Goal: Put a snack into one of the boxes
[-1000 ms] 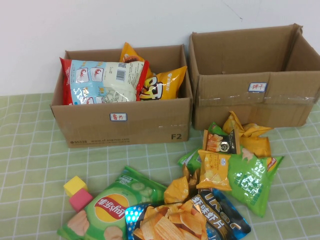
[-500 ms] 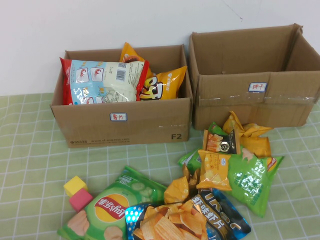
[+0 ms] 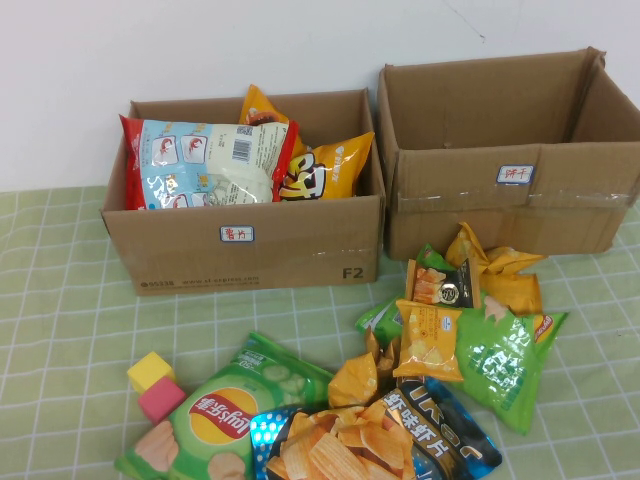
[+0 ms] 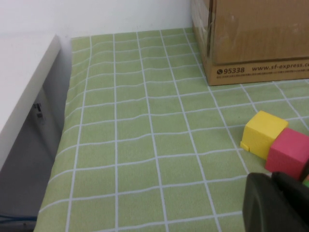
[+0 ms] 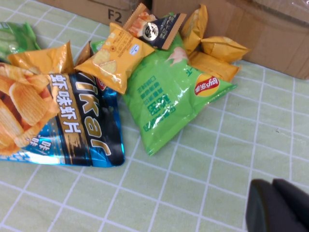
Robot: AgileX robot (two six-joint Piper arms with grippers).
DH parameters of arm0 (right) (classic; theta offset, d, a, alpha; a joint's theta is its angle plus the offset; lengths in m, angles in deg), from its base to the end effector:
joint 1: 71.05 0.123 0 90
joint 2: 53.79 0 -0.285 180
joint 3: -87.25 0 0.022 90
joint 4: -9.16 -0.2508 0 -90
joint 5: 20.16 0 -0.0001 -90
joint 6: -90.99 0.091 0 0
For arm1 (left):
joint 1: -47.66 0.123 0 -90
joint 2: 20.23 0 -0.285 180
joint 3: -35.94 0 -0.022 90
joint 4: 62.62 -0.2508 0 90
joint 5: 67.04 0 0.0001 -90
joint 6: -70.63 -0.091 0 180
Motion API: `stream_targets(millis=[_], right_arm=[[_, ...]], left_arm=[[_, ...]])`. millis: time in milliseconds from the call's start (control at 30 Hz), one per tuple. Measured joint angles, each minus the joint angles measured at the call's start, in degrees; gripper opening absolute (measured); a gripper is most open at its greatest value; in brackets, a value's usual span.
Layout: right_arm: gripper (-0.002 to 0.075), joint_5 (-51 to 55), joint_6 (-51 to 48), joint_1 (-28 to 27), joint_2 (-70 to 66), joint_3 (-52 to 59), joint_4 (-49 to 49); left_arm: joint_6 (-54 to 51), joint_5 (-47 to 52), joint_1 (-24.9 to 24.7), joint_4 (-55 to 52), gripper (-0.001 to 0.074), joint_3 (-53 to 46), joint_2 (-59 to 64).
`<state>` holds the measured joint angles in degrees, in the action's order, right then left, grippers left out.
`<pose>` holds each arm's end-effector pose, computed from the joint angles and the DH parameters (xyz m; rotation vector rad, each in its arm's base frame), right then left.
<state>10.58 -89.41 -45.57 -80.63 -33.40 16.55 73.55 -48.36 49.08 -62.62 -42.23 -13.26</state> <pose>0.0708 0.0271 0.2494 -0.5263 1.9698 0.1381 0.0535 0.0013 0.1789 -0.0686 1.8107 -0.0186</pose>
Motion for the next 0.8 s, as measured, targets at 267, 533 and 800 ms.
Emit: stream_targets(millis=[267,533,800], right_arm=[[-0.0002,0.1,0.0,0.0,0.2,0.0,1.1],[-0.0002,-4.0,0.0,-11.0,8.2,4.5,1.0],[-0.0002,-8.7,-0.4,-27.7,19.5,17.5,-4.0]], left_arm=[[0.1,0.0,0.0,0.0,-0.0002,0.0,0.0],[0.4,0.1,0.0,0.3,-0.0002,0.0,0.0],[0.4,0.1,0.0,0.4,-0.0002,0.0,0.0]])
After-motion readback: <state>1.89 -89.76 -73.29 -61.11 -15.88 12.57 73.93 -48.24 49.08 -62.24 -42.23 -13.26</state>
